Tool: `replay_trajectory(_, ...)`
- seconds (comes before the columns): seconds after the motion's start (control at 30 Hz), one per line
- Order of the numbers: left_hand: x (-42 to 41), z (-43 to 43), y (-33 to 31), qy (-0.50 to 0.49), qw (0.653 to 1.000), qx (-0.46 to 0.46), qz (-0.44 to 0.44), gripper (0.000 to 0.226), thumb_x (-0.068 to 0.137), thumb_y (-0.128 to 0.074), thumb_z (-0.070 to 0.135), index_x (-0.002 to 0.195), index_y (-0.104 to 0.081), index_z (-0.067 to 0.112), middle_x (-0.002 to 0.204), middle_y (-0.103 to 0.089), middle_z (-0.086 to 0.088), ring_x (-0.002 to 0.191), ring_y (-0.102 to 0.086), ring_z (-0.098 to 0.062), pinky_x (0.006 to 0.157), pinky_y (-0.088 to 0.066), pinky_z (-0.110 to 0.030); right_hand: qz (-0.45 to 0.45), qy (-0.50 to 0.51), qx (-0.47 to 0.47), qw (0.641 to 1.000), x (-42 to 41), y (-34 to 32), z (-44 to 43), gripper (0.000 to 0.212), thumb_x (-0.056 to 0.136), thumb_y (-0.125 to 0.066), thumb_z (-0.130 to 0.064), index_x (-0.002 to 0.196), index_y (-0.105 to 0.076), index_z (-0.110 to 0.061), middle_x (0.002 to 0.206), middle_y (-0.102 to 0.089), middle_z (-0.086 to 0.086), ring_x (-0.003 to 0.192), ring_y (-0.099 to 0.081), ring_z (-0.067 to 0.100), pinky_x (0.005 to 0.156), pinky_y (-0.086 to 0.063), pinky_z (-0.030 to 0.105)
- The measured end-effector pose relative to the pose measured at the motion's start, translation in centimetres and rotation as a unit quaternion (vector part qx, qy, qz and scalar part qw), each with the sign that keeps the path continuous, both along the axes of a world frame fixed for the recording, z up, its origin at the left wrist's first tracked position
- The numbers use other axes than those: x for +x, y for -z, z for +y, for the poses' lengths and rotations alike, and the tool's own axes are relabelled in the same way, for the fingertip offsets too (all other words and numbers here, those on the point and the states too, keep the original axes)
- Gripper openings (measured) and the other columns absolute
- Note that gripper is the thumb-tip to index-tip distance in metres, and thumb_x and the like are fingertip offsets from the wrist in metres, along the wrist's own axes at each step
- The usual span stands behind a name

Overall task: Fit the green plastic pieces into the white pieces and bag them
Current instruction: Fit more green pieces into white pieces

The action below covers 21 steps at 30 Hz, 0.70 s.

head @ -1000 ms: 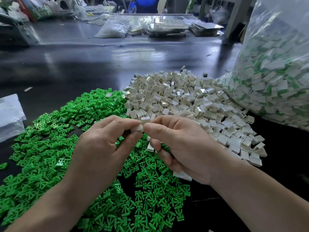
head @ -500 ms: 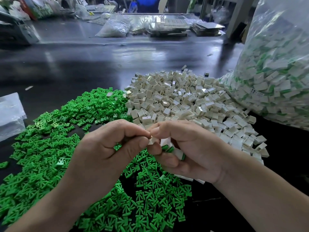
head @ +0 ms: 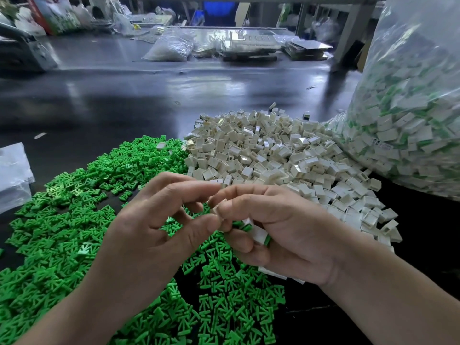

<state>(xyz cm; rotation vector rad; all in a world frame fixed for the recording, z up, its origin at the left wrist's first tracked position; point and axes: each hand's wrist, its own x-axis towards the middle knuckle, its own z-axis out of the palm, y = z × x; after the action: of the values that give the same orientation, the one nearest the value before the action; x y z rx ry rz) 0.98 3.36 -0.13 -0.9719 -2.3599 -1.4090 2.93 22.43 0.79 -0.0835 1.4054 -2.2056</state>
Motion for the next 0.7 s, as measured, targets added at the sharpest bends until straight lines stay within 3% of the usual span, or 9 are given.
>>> replay_trajectory(0.13,0.1,-0.1,-0.3,0.034,0.998,-0.048,0.011,0.035,0.083,-0.064,0.042,0.116,-0.067,0.032,0.117,-0.06,0.013,0.105,-0.061,-0.009,0.081,-0.045,-0.01,0.003,-0.022,0.016,1.0,0.2,-0.2,-0.1,0.009,0.083,-0.067,-0.012,0.082,-0.073,-0.018,0.073,-0.06,0.0,0.053,-0.048,0.007,0.04,-0.037,0.016)
replay_trajectory(0.3,0.4,0.2,-0.8,-0.014,0.995,-0.079,0.067,0.028,0.078,-0.066,0.043,0.098,-0.067,0.025,0.11,-0.061,0.012,0.104,-0.059,-0.001,0.085,-0.036,-0.003,-0.014,-0.029,-0.003,0.999,0.4,-0.3,-0.5,0.013,0.084,-0.064,-0.012,0.077,-0.073,-0.017,0.068,-0.056,0.0,0.051,-0.049,0.007,0.04,-0.036,0.016)
replay_trajectory(0.4,0.7,0.4,-0.8,-0.017,0.993,-0.082,0.085,0.034,0.077,-0.067,0.045,0.102,-0.064,0.022,0.111,-0.061,0.012,0.105,-0.058,0.002,0.086,-0.037,-0.004,-0.014,-0.023,-0.003,1.0,0.5,-0.3,-0.6,0.004,0.085,-0.065,-0.012,0.082,-0.065,-0.014,0.068,-0.056,0.002,0.051,-0.048,0.008,0.04,-0.037,0.017)
replay_trajectory(0.5,0.2,-0.3,-0.6,-0.066,0.99,-0.117,0.04,0.05,0.076,-0.059,0.064,0.117,-0.054,0.036,0.112,-0.058,0.026,0.102,-0.054,0.011,0.067,-0.043,-0.01,-0.022,0.022,-0.04,0.999,0.1,-0.6,0.1,0.008,0.083,-0.066,-0.011,0.087,-0.06,-0.009,0.08,-0.061,0.007,0.049,-0.049,0.007,0.036,-0.039,0.016)
replay_trajectory(0.6,-0.9,-1.5,0.0,-0.132,0.961,-0.241,0.042,0.054,0.085,-0.043,0.073,0.124,-0.055,0.038,0.104,-0.057,0.022,0.089,-0.052,0.006,0.069,-0.041,-0.02,-0.019,0.094,-0.063,0.993,-0.4,-0.8,1.1,0.007,0.079,-0.065,-0.01,0.084,-0.06,-0.009,0.08,-0.067,0.007,0.043,-0.047,0.006,0.031,-0.034,0.015)
replay_trajectory(0.7,-1.4,-1.4,0.9,-0.163,0.908,-0.384,0.026,0.072,0.078,-0.028,0.078,0.129,-0.056,0.036,0.111,-0.057,0.01,0.096,-0.046,-0.007,0.08,-0.044,-0.033,-0.004,0.111,-0.052,0.993,-0.5,-0.5,1.2,0.005,0.077,-0.067,-0.009,0.076,-0.064,-0.013,0.079,-0.064,0.007,0.044,-0.045,0.007,0.031,-0.032,0.016)
